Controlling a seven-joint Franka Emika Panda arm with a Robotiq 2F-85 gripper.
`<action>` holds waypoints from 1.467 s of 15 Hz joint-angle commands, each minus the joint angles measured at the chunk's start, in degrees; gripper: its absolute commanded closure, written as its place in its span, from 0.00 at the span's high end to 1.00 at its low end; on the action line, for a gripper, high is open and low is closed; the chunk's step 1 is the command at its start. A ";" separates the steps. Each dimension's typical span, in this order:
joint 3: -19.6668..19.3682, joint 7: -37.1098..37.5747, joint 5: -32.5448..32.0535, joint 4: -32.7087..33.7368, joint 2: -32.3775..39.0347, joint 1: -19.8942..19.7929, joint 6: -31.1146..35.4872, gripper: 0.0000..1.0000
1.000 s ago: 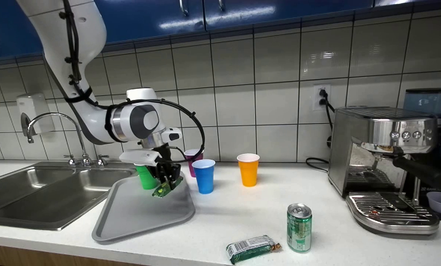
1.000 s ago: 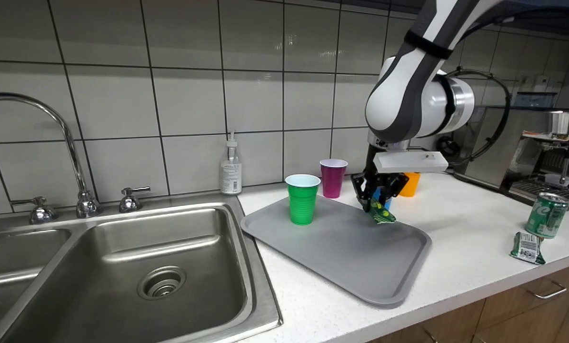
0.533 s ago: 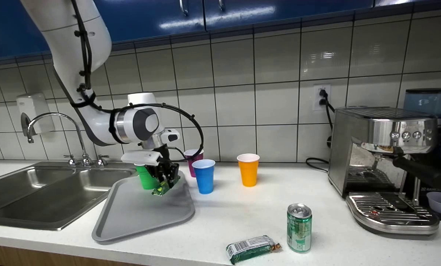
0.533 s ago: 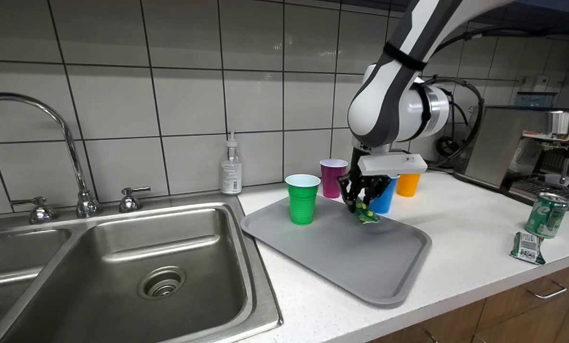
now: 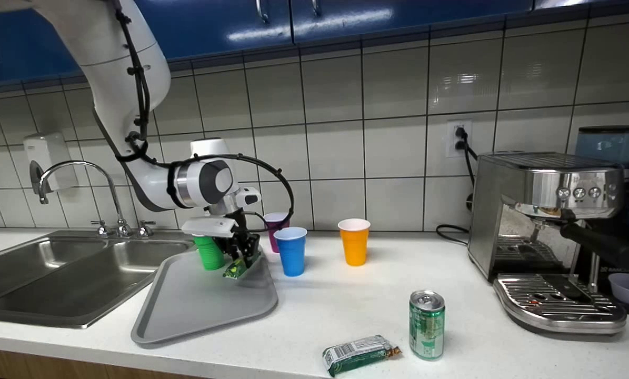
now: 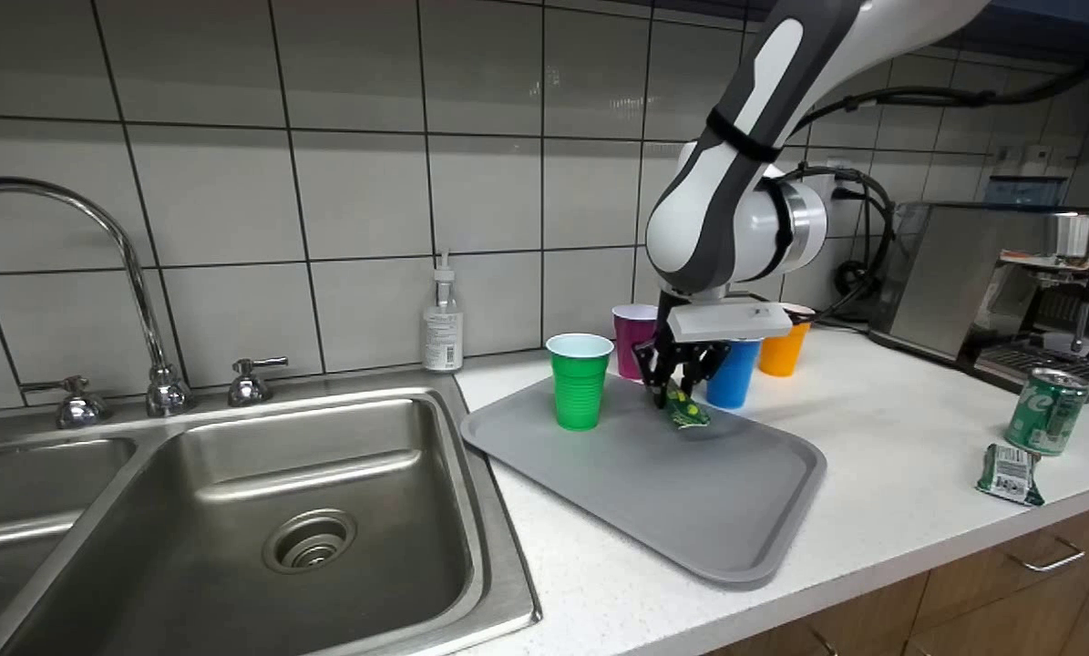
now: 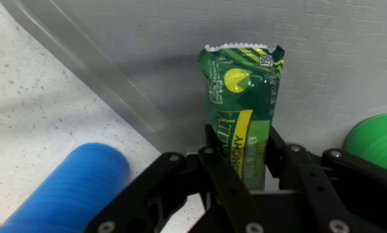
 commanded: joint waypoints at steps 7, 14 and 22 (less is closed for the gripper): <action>1.40 -1.72 -0.45 4.79 2.96 0.14 -2.75 0.12; 1.33 -1.79 -0.43 4.37 2.32 0.16 -2.92 0.78; 1.54 -2.25 -0.17 0.68 -1.20 -0.38 -2.12 1.00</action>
